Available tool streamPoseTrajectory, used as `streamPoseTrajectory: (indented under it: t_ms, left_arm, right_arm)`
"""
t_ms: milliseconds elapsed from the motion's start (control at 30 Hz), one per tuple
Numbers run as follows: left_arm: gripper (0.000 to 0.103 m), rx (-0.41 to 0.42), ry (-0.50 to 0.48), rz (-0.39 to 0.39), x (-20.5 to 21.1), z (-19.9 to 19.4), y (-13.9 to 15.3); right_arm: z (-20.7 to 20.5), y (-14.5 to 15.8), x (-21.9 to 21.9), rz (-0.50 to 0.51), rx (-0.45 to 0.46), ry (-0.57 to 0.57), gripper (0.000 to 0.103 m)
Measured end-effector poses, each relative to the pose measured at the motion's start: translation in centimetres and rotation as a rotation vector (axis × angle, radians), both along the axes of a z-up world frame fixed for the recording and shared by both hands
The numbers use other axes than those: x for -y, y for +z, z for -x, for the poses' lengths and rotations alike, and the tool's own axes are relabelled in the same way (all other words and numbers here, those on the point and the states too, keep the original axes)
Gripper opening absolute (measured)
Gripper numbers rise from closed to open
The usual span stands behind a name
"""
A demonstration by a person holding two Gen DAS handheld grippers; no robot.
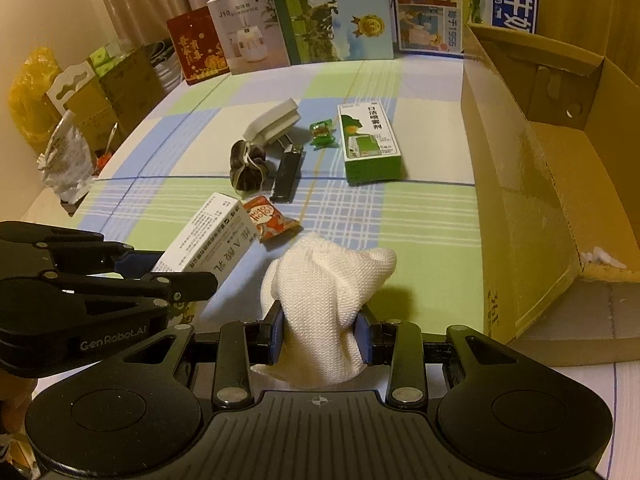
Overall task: Organize objects
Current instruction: 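Grasp the white medicine box with the left tool while the right tool holds the towel, then carry the towel and medicine box into the cardboard box and release both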
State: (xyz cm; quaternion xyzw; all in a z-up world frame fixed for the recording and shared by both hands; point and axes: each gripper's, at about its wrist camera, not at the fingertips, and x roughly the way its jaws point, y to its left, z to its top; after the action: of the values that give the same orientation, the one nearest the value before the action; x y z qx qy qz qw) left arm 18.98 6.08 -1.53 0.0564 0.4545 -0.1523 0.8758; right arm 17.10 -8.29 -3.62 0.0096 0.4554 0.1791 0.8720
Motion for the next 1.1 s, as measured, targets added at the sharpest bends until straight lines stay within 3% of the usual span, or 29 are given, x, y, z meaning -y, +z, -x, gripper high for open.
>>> streamPoseTrajectory:
  t_ms: [367, 633, 867, 1100]
  left_arm:
    - [0.021, 0.048, 0.021, 0.034, -0.2, 0.7, 2.3]
    - [0.021, 0.122, 0.028, 0.061, 0.5, 0.7, 5.2]
    - [0.021, 0.19, 0.001, 0.089, 3.1, 0.1, 7.8]
    - [0.021, 0.224, -0.054, 0.135, 7.7, -0.4, 9.4]
  right_arm:
    - [0.5, 1.9, 0.0, -0.012, 0.06, -0.006, 0.033]
    - [0.8, 4.8, 1.6, -0.028, 0.184, -0.07, 0.033]
    - [1.2, 9.1, 4.0, -0.077, 0.315, -0.146, 0.033]
    - [1.0, 12.5, 8.9, 0.016, 0.416, -0.226, 0.033]
